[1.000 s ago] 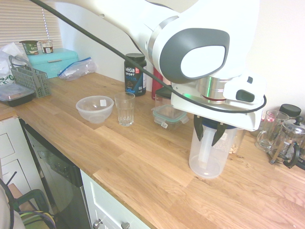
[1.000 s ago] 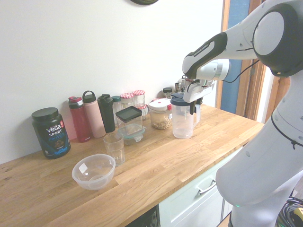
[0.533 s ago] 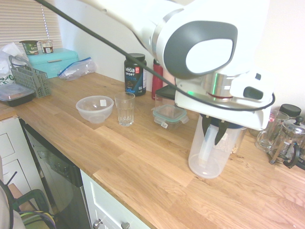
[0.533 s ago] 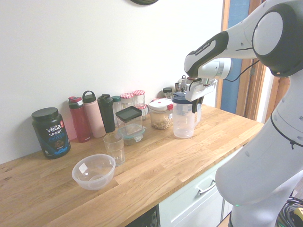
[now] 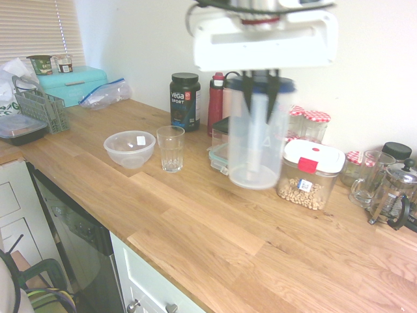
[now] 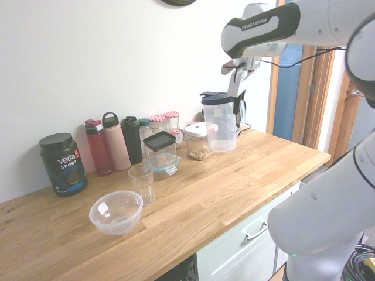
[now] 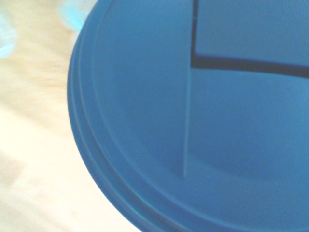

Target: Pour me some water

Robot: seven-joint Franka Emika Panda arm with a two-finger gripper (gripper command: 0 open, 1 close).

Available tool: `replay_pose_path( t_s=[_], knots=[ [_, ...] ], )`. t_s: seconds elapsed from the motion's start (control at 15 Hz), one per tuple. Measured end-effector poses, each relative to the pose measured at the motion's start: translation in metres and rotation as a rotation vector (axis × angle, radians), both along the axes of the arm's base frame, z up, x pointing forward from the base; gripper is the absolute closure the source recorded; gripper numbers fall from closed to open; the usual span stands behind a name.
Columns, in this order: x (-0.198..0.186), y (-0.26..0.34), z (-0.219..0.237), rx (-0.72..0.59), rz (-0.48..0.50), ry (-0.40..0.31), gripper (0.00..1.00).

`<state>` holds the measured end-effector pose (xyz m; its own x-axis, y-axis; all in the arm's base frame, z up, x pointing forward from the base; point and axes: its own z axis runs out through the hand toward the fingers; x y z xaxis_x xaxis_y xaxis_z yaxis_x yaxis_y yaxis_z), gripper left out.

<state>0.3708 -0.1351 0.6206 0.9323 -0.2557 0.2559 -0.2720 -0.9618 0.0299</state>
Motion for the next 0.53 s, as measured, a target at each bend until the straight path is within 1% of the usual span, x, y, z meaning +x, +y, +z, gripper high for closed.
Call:
replay_pose_path(
  t_s=[0.13,0.27,0.4,0.53],
  knots=[
    [0.007,0.052,0.002,-0.066,0.111,0.046,1.0],
    [0.016,0.094,-0.009,-0.141,0.211,0.093,1.0],
    [0.026,0.125,-0.025,-0.229,0.293,0.153,1.0],
    [0.037,0.145,-0.034,-0.312,0.353,0.234,1.0]
  ],
)
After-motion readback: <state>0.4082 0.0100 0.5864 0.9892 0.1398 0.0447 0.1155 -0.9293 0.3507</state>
